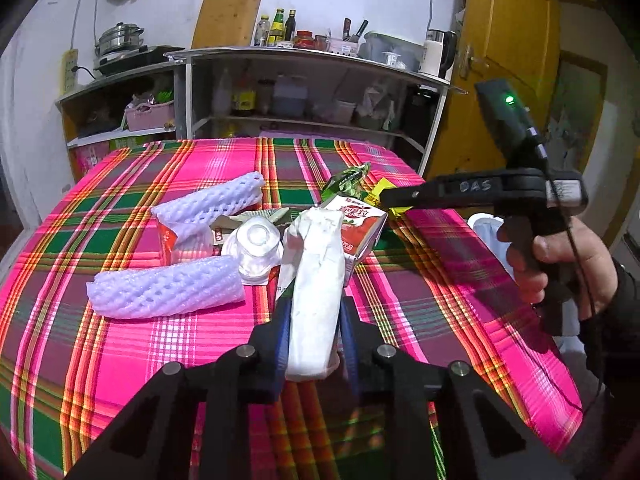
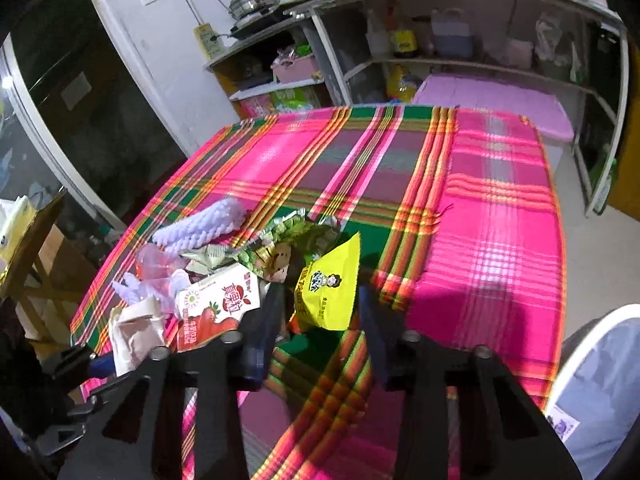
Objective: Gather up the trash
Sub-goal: 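Grasp the white crumpled paper with the left tool while the right tool grasps the yellow snack packet, then carry the paper and packet over the bin and open both tools to drop them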
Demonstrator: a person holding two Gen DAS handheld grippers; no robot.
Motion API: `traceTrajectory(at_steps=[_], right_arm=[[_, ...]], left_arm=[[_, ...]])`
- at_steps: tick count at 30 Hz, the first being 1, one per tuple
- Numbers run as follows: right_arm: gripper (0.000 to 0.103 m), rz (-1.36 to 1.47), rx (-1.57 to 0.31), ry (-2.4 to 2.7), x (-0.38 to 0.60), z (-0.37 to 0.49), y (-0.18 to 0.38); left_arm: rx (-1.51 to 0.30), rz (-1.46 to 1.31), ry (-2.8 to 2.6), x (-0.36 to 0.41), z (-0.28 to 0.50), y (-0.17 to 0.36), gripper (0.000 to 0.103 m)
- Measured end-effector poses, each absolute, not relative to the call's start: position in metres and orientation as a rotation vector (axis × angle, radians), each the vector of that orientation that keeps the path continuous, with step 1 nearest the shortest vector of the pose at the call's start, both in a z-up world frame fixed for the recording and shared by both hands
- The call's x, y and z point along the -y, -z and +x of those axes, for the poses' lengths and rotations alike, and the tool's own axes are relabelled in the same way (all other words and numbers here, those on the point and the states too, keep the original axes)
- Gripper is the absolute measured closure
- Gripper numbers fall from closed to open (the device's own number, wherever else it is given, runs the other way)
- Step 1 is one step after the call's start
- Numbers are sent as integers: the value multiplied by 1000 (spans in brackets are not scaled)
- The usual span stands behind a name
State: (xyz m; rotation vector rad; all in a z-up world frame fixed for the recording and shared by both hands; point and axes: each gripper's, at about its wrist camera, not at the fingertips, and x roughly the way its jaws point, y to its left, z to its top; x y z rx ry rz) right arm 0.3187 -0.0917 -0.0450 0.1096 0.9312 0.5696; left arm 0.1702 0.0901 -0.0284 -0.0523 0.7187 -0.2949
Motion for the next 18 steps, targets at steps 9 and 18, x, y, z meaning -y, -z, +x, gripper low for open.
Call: traceTrajectory(at_steps=[9,18], right_arm=[[92,137,-873,-535,116,297,35],[93,157,-808,-511,153,243,15]], left_arm=[[-714,-64,291,-83,166,25,80],[-694,-71,302,-58,151,10,80]])
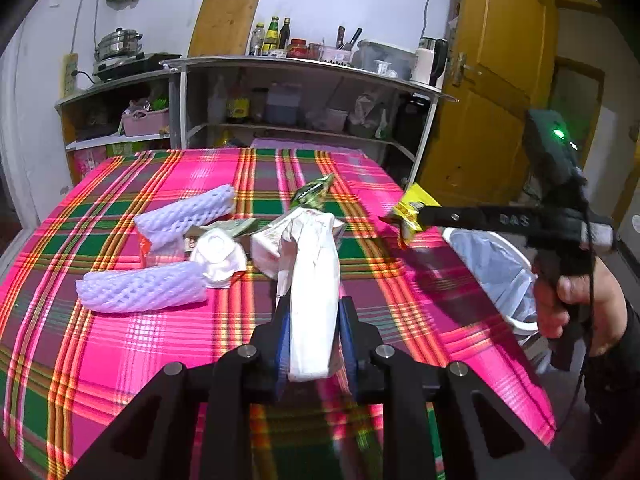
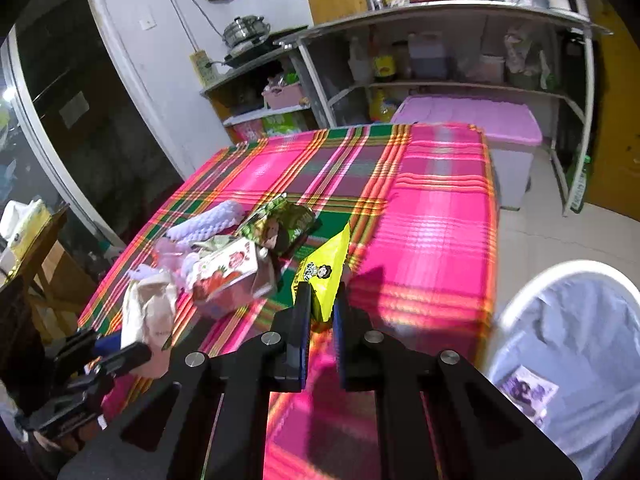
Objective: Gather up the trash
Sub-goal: 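Carry the paper and packet over the bin and open both tools to drop them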
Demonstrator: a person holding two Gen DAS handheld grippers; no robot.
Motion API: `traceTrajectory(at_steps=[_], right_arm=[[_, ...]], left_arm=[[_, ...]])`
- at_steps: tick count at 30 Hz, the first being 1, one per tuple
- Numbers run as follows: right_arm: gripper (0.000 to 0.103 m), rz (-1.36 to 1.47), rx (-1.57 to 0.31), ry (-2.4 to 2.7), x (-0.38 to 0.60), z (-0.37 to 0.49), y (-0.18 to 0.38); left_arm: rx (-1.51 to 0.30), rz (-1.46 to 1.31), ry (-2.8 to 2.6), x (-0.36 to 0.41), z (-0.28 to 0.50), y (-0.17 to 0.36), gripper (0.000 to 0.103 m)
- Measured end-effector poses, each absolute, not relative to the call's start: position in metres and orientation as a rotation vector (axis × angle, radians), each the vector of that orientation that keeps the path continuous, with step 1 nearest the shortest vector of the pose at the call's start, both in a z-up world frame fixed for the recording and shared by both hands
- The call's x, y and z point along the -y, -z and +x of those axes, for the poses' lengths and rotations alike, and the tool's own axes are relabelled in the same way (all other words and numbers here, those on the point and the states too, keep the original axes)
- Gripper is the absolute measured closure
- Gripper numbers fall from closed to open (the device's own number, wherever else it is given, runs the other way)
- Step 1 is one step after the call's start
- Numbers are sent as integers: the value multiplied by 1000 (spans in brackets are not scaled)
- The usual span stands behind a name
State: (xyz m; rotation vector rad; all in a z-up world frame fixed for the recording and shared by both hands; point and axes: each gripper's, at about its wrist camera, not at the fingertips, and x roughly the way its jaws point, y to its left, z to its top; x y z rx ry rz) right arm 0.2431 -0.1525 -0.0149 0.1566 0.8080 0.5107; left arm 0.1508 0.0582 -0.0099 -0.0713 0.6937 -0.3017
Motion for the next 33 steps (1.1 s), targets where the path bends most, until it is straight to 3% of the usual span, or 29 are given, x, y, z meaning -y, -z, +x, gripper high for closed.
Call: traceTrajectory(at_steps=[16,33], right_arm=[[93,209,-744,-347,249,151,1],[92,285,-815,-166,326,149,38]], left_arm=[[-688,-52,454,35,133,-6,80],[-735,-2,644,144,178,2,80]])
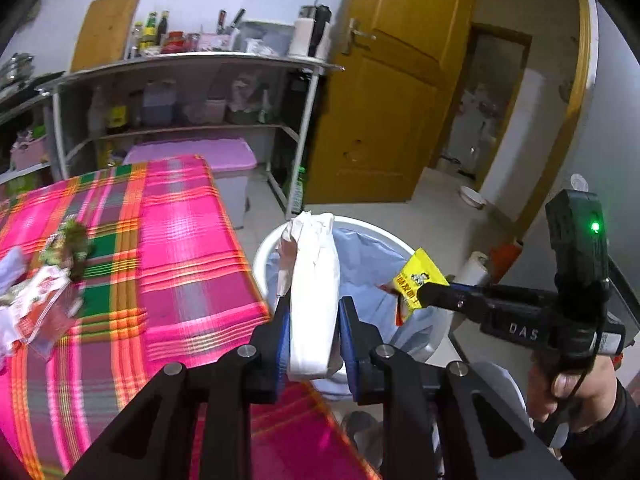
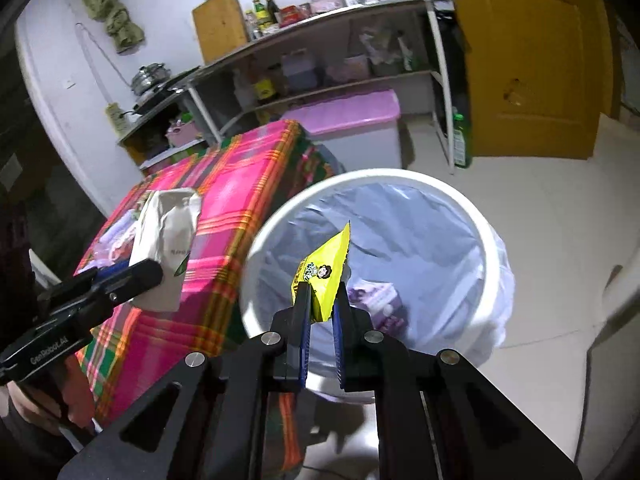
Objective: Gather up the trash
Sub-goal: 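Carry the paper and packet over the bin and open both tools to drop them, then move both open tools back toward the remaining trash on the table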
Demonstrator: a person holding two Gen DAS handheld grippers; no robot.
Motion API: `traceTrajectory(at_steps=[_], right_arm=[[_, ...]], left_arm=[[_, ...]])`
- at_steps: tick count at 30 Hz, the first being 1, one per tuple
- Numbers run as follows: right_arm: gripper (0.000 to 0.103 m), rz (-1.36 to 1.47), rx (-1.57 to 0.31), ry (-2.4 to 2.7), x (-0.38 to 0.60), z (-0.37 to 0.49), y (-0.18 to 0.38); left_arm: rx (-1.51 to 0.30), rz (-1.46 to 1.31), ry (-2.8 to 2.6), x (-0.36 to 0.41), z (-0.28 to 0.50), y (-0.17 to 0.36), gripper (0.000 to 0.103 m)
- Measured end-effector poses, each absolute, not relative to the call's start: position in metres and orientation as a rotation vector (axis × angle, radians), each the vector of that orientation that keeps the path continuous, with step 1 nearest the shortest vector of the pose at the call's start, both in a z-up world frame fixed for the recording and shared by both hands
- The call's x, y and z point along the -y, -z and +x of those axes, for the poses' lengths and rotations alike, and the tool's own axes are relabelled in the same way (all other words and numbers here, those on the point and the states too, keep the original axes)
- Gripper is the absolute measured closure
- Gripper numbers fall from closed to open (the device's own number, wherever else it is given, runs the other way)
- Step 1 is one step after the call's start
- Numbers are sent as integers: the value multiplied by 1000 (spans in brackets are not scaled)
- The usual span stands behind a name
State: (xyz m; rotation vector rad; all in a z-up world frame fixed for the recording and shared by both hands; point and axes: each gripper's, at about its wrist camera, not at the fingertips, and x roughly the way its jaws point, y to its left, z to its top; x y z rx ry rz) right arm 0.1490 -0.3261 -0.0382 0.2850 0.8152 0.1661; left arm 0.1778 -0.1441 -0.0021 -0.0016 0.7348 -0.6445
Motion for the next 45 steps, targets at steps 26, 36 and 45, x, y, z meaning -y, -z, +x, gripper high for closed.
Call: traceTrajectory(at_steps=[26,36,45], right_arm=[[68,282,-756,-163,331,133,19],[68,216,-734,-282,284,121,6],[68,181,-732,-371,252,122,5]], left_arm=[[-783,-58,639,148,197,13,64],[-715,-58,546,103,161,-3,64],[-693,-71,457,58,138,-3,64]])
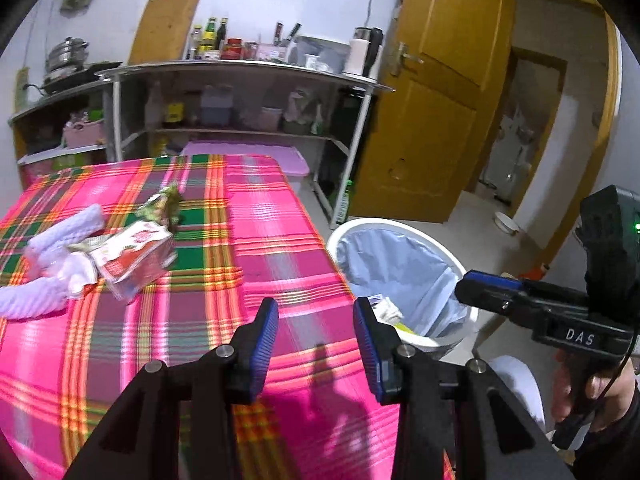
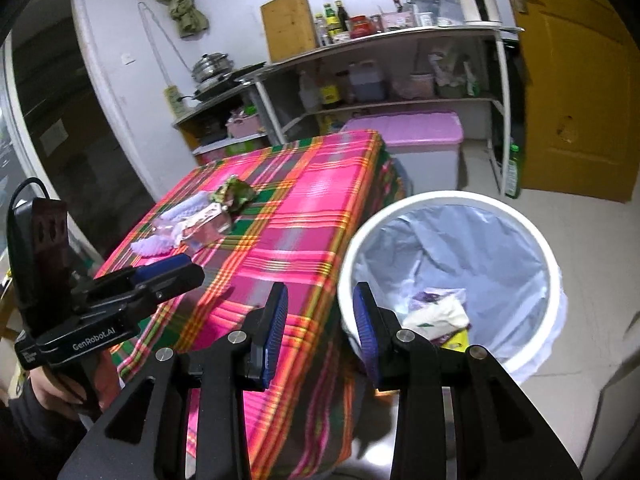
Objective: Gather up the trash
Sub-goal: 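Move both open tools back toward the remaining trash on the table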
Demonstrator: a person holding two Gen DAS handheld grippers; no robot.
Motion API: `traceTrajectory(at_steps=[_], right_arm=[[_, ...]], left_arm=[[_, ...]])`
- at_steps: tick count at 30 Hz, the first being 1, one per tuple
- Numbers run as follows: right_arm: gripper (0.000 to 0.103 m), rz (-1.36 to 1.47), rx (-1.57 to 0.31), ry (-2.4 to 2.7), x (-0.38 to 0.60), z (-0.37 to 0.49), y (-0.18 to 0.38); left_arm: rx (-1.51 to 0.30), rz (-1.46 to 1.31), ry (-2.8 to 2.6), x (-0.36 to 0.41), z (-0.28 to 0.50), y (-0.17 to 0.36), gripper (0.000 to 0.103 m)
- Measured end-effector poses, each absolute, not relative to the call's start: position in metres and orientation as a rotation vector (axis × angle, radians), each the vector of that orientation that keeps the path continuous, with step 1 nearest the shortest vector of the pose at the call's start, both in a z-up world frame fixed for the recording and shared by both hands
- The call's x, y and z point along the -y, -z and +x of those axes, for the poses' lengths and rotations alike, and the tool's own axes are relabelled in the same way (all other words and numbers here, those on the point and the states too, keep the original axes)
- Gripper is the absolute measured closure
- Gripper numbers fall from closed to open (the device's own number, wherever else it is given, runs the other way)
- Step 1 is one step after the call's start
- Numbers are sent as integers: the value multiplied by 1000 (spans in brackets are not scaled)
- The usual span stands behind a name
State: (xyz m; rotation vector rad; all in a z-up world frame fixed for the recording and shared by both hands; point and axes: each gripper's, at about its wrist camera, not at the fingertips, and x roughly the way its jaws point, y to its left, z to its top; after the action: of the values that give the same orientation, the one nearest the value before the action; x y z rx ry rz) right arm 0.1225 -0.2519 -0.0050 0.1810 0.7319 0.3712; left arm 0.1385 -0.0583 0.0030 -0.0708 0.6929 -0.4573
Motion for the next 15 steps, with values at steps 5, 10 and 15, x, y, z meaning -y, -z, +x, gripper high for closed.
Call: traceTrajectory(at_steps=[5,10,15], right_arm=[[68,172,-755,-418,236,129,6],[45,136,-750,-454,218,136,2],[45,90,-757,-479,195,148,-3]], left_arm=[[-683,-83,389,30,132,-2,64],[-681,-91,320,1,130,-2,64],[-670,-106,247,-34,132,-4,64]])
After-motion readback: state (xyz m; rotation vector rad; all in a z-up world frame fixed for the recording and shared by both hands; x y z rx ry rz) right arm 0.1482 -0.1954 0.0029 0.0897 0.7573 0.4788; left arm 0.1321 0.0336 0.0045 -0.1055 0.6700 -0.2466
